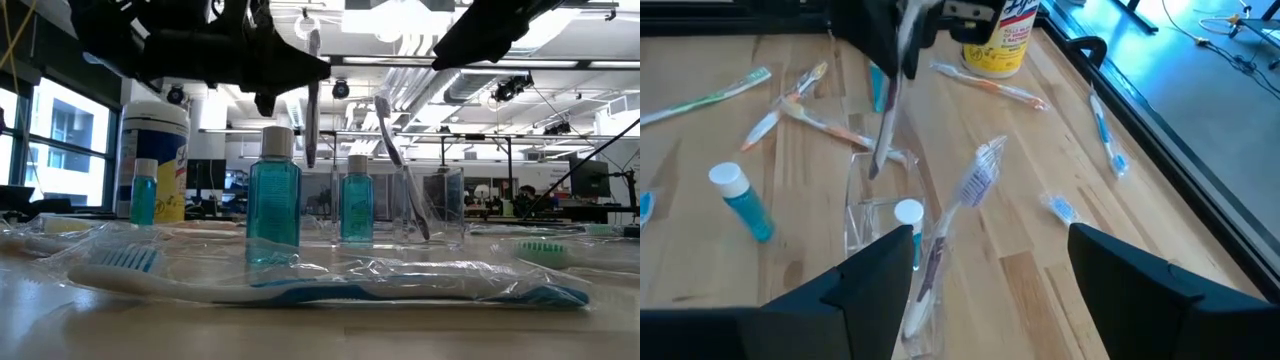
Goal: Pick & Place toothbrushing station
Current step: Put the bottom purple toothbrush into the transparent organizer
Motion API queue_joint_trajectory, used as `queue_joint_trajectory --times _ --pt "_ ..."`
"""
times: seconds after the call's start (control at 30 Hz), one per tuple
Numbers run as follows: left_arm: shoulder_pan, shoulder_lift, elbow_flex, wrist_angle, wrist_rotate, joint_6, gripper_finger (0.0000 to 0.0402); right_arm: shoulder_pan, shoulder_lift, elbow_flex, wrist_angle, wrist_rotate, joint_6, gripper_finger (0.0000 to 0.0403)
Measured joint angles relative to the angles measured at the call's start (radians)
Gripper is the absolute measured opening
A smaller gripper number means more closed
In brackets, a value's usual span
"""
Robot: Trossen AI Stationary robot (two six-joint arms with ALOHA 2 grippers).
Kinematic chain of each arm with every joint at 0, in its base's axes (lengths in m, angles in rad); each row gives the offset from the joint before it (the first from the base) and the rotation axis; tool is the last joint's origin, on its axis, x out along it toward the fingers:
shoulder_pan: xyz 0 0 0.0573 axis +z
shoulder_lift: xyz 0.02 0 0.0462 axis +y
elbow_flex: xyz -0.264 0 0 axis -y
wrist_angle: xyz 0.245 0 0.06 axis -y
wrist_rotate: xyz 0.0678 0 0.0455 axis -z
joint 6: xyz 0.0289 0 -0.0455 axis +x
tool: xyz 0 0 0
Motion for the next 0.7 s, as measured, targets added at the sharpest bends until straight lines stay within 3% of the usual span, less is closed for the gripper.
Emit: queue_joint_trajectory --times 0.23,0.7 --pt "0.0 0.077 0.0 0.108 0.022 -0.014 0.0016 0.0 0.0 0.0 0.0 0.0 0.0 0.0258" --pt "0.0 0.087 0.001 0.067 0.019 0.003 0.0016 0.0 0.0 0.0 0.0 0.0 0.0 0.0258"
